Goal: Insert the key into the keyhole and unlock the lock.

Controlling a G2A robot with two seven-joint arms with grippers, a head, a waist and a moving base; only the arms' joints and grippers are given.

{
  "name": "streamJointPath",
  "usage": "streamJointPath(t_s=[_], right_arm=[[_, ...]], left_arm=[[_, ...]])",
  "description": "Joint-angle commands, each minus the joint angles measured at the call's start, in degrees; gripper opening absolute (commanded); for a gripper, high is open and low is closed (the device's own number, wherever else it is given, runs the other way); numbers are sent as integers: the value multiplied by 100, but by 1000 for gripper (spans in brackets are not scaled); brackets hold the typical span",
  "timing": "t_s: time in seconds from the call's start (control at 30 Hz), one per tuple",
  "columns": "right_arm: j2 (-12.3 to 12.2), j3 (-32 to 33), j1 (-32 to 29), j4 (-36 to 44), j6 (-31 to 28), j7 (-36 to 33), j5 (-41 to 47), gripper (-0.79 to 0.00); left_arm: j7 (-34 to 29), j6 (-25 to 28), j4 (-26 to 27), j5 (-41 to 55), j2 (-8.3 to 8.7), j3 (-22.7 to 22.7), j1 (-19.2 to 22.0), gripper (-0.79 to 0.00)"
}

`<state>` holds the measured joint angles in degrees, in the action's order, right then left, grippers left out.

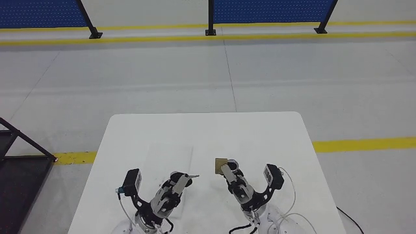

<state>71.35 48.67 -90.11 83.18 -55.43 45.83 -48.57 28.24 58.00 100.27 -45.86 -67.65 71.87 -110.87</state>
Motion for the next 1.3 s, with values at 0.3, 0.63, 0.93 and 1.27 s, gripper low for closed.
streamJointPath(t_s=[0.3, 0.63, 0.93, 1.27], right_arm=[[65, -50, -35, 15, -15, -195, -180, -785], [113, -20, -108, 31, 72, -147, -320, -785], [138, 18, -173, 39, 55, -142, -417, -785], [160, 71, -242, 65, -2, -67, -521, -785]], left_arm=[[438, 0, -445, -244, -51, -339, 391, -785], [510, 0, -475, -455, -57, -400, 434, -785], [518, -7, -480, -483, -57, -414, 448, -785], [480, -72, -495, -485, -74, -453, 467, -785]])
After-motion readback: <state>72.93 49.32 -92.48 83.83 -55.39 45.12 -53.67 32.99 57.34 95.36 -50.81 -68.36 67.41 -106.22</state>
